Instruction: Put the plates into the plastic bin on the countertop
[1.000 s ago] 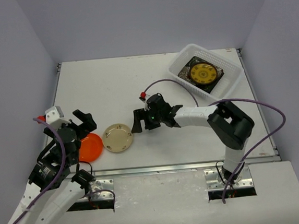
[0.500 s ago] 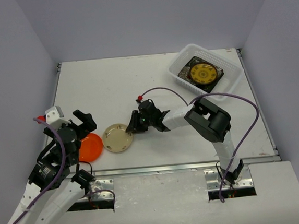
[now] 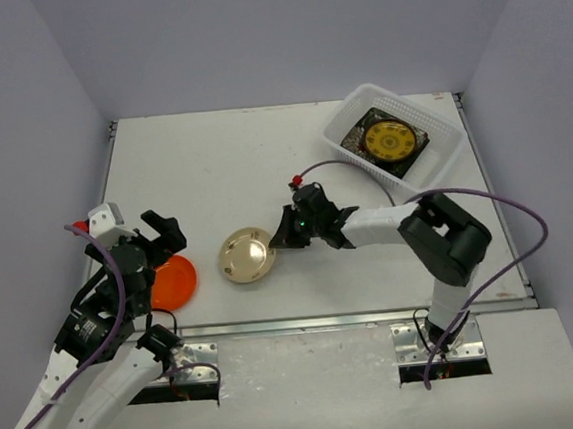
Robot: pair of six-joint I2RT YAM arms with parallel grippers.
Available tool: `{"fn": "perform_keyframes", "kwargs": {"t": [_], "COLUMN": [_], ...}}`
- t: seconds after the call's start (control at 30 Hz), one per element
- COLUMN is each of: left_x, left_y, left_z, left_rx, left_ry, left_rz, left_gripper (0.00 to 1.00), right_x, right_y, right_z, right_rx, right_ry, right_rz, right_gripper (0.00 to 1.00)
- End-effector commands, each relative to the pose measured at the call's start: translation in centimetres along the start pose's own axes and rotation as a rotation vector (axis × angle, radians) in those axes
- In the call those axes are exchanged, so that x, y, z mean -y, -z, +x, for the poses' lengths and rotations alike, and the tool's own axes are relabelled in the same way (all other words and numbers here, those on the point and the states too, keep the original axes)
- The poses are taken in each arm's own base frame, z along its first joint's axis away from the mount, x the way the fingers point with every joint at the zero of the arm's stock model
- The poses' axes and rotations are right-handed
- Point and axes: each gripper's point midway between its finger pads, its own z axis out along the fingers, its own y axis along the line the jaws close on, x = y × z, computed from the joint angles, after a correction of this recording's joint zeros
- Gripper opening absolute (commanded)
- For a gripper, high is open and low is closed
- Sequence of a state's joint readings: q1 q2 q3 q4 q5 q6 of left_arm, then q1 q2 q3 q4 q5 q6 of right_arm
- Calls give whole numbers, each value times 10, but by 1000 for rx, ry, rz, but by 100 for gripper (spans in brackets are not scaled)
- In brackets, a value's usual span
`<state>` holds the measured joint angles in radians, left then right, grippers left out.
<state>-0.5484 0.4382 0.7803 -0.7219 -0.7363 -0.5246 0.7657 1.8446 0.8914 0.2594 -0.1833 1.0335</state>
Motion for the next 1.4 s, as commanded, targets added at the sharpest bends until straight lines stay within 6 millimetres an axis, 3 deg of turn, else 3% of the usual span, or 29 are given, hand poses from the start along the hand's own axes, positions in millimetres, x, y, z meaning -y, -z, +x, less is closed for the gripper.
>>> {"fn": "perform_keyframes", "kwargs": {"t": [0.0, 0.07, 0.17, 0.23, 0.3, 0.37, 0.43, 0.5, 0.63, 0.77, 0.83, 0.87, 0.93, 0.97, 1.1, 1.17, 1.23, 1.3, 1.33, 1.37], "left_x": [7, 7, 8, 7, 7, 8, 9, 10, 12, 14, 15, 15, 15, 16, 16, 16, 15, 12, 10, 6], "left_y": [2, 2, 2, 1, 1, 2, 1, 1, -3, -4, -4, -4, -5, -5, -5, -5, -4, -4, -3, -2], "left_z": [-14, -14, -14, -13, -14, -13, -13, -12, -8, -6, -6, -5, -5, -5, -5, -5, -6, -8, -9, -12], "left_rx": [36, 36, 36, 36, 36, 35, 33, 29, 12, 4, 3, 2, 1, 0, 1, 2, 5, 14, 20, 29], "left_ry": [28, 27, 28, 27, 26, 25, 23, 15, -2, -11, -13, -14, -15, -16, -16, -16, -14, -6, 1, 13], "left_rz": [27, 29, 33, 31, 29, 33, 39, 41, 35, 39, 43, 43, 47, 50, 52, 51, 47, 32, 23, 7], "left_gripper": [100, 100, 100, 100, 100, 100, 100, 100, 100, 100, 100, 100, 100, 100, 100, 100, 100, 100, 100, 100], "right_x": [-10, 17, 77, 110, 158, 187, 210, 216, 228, 240, 240, 239, 236, 232, 210, 184, 147, 101, 74, 34], "right_y": [95, 125, 200, 226, 243, 264, 263, 267, 256, 252, 252, 253, 258, 262, 286, 298, 303, 293, 282, 258], "right_z": [-118, -147, -225, -247, -263, -284, -290, -304, -319, -319, -320, -323, -323, -323, -324, -326, -326, -316, -306, -283], "right_rx": [304, 371, 573, 628, 651, 706, 690, 705, 674, 651, 654, 657, 653, 662, 733, 776, 804, 815, 801, 759], "right_ry": [-8, -49, -188, -286, -403, -475, -522, -506, -495, -528, -532, -529, -540, -538, -496, -410, -286, -116, -38, 62], "right_rz": [-85, -4, 103, 166, 266, 326, 368, 406, 415, 447, 446, 442, 458, 459, 468, 473, 446, 408, 368, 284], "right_gripper": [0, 0, 0, 0, 0, 0, 0, 2, 4, 17, 29, 29, 91, 99, 99, 99, 99, 99, 99, 99]}}
